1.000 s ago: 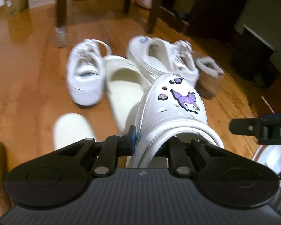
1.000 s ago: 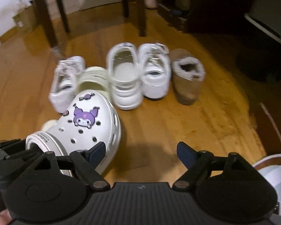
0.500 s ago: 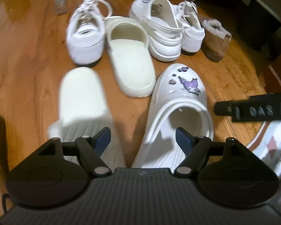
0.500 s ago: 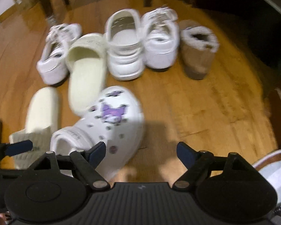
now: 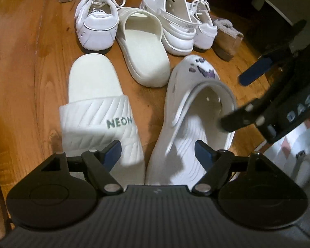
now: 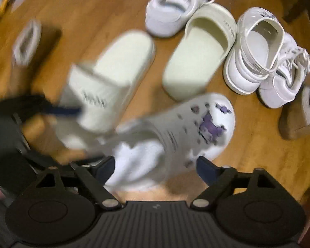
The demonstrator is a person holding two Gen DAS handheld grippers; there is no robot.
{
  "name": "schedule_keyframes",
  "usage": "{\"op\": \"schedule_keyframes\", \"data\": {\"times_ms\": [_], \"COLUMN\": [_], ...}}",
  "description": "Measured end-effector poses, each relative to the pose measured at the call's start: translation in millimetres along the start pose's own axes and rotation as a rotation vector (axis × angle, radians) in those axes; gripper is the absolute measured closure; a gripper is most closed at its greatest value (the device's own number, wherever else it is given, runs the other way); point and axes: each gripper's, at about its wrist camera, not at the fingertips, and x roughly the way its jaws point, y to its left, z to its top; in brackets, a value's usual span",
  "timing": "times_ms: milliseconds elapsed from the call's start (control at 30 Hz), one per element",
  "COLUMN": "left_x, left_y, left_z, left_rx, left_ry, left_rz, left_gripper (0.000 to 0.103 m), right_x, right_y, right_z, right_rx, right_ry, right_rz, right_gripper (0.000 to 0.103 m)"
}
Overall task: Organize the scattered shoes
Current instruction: 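Grasp the clog rim with the right gripper while the left gripper opens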
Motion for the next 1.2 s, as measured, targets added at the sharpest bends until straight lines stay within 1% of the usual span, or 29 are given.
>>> {"op": "schedule_keyframes", "data": {"times_ms": [33, 133, 233, 267, 333, 433, 467, 567, 600, 700, 733, 767, 833, 933, 1033, 1100, 1133, 1200], "left_x": [-1, -4, -8, -9, -12, -16, -17, -14, -13, -10, -9, -8, -8, -9, -13, -16, -17, -20], "left_y": [-1, -3, -2, -1, 5, 12, 14, 15, 16, 13, 12, 12, 13, 17, 16, 15, 15, 14], "left_z": [-2, -2, 1, 2, 5, 5, 6, 5, 5, 4, 4, 3, 2, 0, 1, 1, 1, 1], "left_rx": [0.006, 0.01, 0.003, -0.001, -0.012, -0.048, -0.063, -0.087, -0.094, -0.089, -0.086, -0.085, -0.088, -0.099, -0.102, -0.104, -0.105, -0.106], "left_ry": [-0.009, -0.022, -0.041, -0.047, -0.054, -0.082, -0.088, -0.079, -0.076, -0.068, -0.064, -0.062, -0.059, -0.056, -0.074, -0.086, -0.092, -0.104], "left_rz": [0.003, -0.008, -0.065, -0.082, -0.088, -0.065, -0.063, -0.081, -0.087, -0.079, -0.077, -0.076, -0.079, -0.079, -0.091, -0.099, -0.102, -0.11], "left_gripper": [0.025, 0.025, 0.025, 0.025, 0.025, 0.025, 0.025, 0.025, 0.025, 0.025, 0.025, 0.025, 0.025, 0.025, 0.025, 0.025, 0.025, 0.025], "right_x": [0, -4, 3, 10, 16, 23, 24, 32, 34, 44, 46, 50, 52, 50, 45, 39, 35, 30], "right_y": [4, 16, 17, 20, 24, 27, 26, 18, 16, 12, 12, 12, 11, 9, -2, -17, -31, -51], "right_z": [-3, -17, -17, -15, -13, -10, -8, -5, -6, -1, -1, 0, 1, -1, -5, -9, -13, -21], "right_rx": [-0.041, -0.159, -0.086, -0.045, -0.017, 0.03, 0.04, 0.073, 0.078, 0.062, 0.055, 0.036, 0.034, 0.05, 0.11, 0.187, 0.253, 0.362], "right_ry": [-0.011, -0.147, -0.21, -0.211, -0.188, -0.178, -0.165, -0.139, -0.132, -0.101, -0.098, -0.088, -0.086, -0.074, -0.082, -0.085, -0.079, -0.074], "right_rz": [-0.033, -0.067, -0.05, -0.041, -0.045, -0.087, -0.102, -0.144, -0.143, -0.164, -0.174, -0.196, -0.184, -0.191, -0.175, -0.143, -0.117, -0.063], "right_gripper": [0.027, 0.025, 0.025, 0.026, 0.031, 0.032, 0.034, 0.036, 0.036, 0.044, 0.05, 0.053, 0.057, 0.068, 0.078, 0.083, 0.086, 0.087]}}
